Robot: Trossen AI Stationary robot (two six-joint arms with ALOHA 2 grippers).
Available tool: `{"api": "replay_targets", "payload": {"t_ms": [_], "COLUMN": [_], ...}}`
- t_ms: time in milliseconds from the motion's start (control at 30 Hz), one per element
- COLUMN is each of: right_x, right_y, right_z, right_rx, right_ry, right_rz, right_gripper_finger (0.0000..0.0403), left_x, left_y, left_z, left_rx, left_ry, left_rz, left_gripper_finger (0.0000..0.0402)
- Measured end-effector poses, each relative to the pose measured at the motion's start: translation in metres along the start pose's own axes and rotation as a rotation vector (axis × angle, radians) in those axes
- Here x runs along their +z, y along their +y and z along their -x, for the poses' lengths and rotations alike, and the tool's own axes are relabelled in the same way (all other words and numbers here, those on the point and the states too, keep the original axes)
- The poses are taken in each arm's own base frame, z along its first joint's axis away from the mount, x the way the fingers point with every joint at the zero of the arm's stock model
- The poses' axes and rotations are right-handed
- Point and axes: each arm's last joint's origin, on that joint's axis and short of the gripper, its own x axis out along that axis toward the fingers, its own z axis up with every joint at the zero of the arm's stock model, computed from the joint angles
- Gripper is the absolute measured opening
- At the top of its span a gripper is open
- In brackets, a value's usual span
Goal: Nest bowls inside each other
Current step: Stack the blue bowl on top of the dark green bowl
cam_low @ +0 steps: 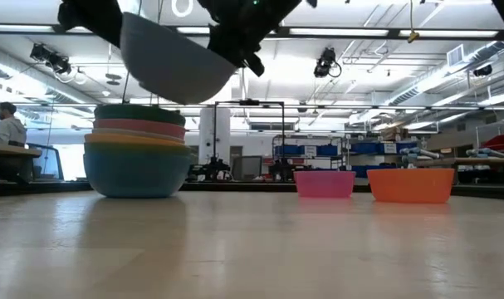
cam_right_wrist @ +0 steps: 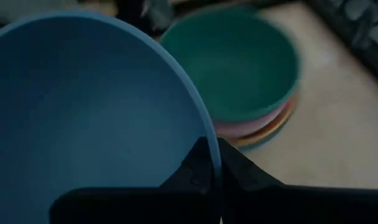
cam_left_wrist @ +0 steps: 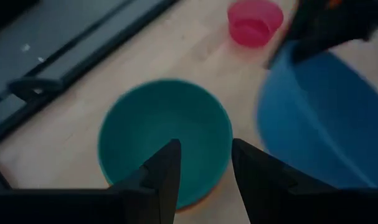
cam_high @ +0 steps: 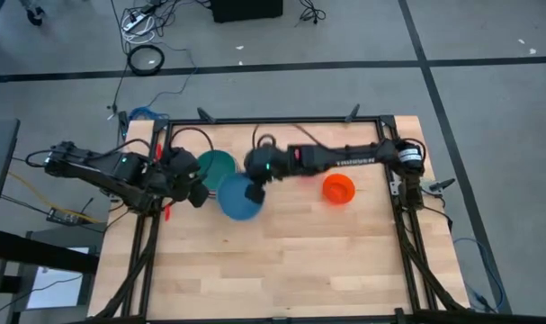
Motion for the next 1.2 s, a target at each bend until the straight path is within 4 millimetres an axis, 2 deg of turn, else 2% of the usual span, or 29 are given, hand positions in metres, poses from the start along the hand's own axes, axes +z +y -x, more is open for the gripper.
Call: {"api": "replay_targets", "payload": {"t_ms": [167,367,600,933,1033,1200], "right_x": [0.022,0.040,0.052,0.059,0.057,0.039], "right_y": [-0.033,-0.056,-0.065,-0.073,-0.074,-0.076], "right_z": [-0.002,0.000,0.003,0.006,-0.006,-0.043], "right_rx": [0.042,0.054,0.060,0.019,-0.007,-0.005], "right_ry": [-0.136,-0.285,-0.406,-0.475,-0.490,-0.438], "right_rz": [-0.055,-0.069,-0.054,-0.020,-0.006,-0.015], "right_gripper_finger": [0.0000,0.0000,0.0000,0.0000,0.0000,0.0000], "left_x": [0.013,0.029,0.046,0.062,0.067,0.070], "left_y": [0.002,0.006,0.005,0.000,-0.001,0.000], "left_z": [0.011,0.027,0.040,0.050,0.053,0.057], "left_rx": [0.029,0.059,0.049,0.037,0.038,0.032], "left_ry": [-0.099,-0.204,-0.321,-0.452,-0.491,-0.528], "left_rz": [-0.005,-0.009,-0.019,-0.027,-0.028,-0.029], "left_gripper_finger": [0.0152,0.0152,0.0152,0.0152,0.0152,0.0152]}}
